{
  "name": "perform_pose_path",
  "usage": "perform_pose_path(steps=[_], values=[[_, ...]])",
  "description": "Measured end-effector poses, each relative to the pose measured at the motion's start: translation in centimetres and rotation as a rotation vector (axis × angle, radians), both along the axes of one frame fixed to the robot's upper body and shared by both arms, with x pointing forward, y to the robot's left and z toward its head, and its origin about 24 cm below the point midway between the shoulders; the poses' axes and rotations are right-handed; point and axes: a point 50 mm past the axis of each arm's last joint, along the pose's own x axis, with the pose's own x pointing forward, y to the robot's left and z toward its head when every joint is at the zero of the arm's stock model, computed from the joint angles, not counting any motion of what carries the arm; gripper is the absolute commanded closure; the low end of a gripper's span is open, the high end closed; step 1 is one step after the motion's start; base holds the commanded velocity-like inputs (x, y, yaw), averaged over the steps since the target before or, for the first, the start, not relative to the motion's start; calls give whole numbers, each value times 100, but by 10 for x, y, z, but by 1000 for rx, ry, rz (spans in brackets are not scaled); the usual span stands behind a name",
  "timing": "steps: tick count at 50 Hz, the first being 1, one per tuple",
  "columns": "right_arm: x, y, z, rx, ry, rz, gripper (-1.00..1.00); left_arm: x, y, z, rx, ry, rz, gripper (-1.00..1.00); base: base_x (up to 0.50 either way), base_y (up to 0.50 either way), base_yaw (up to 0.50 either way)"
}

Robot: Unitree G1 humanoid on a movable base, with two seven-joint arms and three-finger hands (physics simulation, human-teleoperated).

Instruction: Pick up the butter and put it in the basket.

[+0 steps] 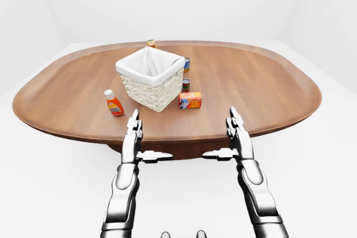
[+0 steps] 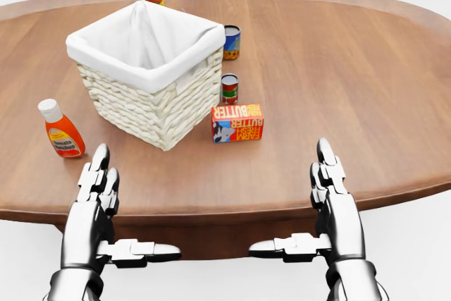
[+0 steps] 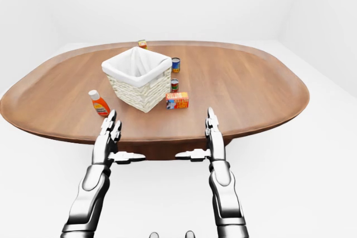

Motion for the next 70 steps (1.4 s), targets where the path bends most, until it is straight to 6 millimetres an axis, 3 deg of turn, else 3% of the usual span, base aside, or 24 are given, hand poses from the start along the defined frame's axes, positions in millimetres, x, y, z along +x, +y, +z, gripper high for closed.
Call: perform_pose_path(steps=[24, 30, 51, 70], values=[[4, -7, 11, -10, -16, -4, -100, -1, 8, 8, -28, 18, -30, -100, 0, 0, 0], [8, -6, 23, -17, -37, 1, -100, -1, 14, 26, -19, -58, -23, -100, 0, 0, 0], [17, -13, 93, 21, -326, -6, -100, -7, 32, 85, 38, -307, 16, -100, 0, 6, 0], [15, -14, 114, 67, -415, -4, -100, -11, 33, 108, 71, -404, 10, -100, 19, 47, 0]])
